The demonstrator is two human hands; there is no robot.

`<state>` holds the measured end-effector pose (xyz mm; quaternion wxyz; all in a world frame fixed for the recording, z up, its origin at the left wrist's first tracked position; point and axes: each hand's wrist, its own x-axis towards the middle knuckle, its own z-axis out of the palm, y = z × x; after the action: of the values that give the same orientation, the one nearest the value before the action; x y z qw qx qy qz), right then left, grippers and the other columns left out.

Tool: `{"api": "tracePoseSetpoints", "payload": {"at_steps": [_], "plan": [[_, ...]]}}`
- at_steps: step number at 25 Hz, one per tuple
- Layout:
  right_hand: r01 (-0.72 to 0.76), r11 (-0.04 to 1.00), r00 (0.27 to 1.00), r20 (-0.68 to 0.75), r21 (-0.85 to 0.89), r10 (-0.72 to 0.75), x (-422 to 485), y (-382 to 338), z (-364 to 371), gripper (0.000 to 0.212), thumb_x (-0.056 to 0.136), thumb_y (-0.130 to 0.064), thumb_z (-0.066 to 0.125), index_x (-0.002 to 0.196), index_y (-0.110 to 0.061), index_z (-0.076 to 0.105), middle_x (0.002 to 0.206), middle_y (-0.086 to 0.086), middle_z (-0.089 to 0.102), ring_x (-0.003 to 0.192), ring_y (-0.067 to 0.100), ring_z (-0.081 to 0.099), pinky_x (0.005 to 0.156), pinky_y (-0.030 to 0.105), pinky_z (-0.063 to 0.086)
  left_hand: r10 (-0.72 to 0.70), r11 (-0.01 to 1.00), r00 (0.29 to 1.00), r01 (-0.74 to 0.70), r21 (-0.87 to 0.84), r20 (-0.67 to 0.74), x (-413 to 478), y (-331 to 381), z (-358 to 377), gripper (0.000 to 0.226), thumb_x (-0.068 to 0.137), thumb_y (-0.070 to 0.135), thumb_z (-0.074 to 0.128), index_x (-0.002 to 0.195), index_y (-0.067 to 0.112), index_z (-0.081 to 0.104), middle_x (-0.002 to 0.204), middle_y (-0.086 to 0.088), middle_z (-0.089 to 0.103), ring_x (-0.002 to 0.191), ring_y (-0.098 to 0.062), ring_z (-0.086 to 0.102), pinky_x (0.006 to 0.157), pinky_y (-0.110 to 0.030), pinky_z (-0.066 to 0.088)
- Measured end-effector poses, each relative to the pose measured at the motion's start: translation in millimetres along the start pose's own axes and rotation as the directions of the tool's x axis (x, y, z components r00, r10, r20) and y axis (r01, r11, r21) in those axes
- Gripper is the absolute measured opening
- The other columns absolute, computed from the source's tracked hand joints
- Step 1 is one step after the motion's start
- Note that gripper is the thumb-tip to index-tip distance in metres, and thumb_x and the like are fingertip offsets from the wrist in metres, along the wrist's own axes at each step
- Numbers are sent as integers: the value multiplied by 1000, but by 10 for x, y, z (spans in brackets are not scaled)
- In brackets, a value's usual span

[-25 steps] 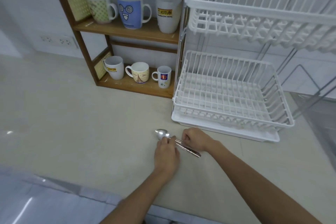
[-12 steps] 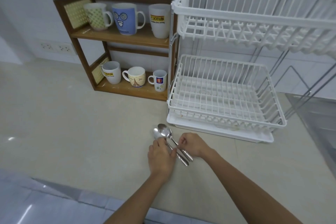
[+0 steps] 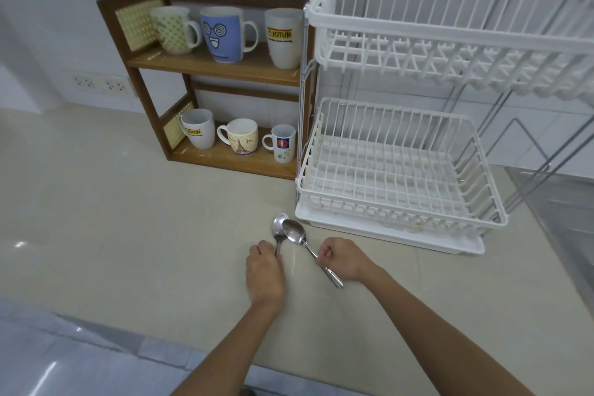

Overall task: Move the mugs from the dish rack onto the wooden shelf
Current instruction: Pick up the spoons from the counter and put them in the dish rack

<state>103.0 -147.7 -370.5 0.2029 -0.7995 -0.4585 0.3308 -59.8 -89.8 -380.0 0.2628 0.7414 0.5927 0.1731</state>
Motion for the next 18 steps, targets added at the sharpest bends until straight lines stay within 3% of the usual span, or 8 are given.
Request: {"api": "tracePoseSetpoints", "payload": {"at_steps": [5, 9, 14, 18], "plan": [[20, 1000, 1000, 2, 17, -20, -19, 16, 8, 10, 81, -23, 65, 86, -14, 66, 83, -1, 64, 78, 16, 58, 71, 28, 45, -21, 996, 997, 15, 86, 68, 92, -14, -54, 22, 94, 13, 45, 113, 5, 55, 115, -15, 57, 107, -31, 54, 88, -38, 44], [68, 997, 998, 10, 31, -68, -98, 28, -36, 2, 81, -21, 64, 81, -20, 62, 80, -3, 63, 74, 13, 57, 60, 18, 42, -18, 998, 994, 24, -58, 107, 41, -29, -54, 24, 99, 18, 40, 109, 5, 57, 112, -16, 52, 100, -34, 57, 86, -38, 44], [177, 982, 981, -86, 66, -171, -255, -36, -353, 11, 84, -21, 64, 75, -26, 59, 75, -13, 60, 67, -2, 54, 57, 7, 40, 34, 911, 996, -66, -408, -86, -66, -22, -121, 15, 97, 12, 43, 91, 6, 55, 98, -13, 53, 91, -27, 52, 78, -37, 42], [250, 930, 958, -205, 270, -198, -375, -109, -763, 17, 85, -17, 65, 73, -29, 59, 73, -10, 63, 61, 0, 57, 61, 16, 44, 146, 791, 966, -243, -561, -212, -99, 360, -287, 12, 98, 17, 45, 90, 13, 54, 91, -6, 51, 82, -22, 52, 73, -35, 45]]}}
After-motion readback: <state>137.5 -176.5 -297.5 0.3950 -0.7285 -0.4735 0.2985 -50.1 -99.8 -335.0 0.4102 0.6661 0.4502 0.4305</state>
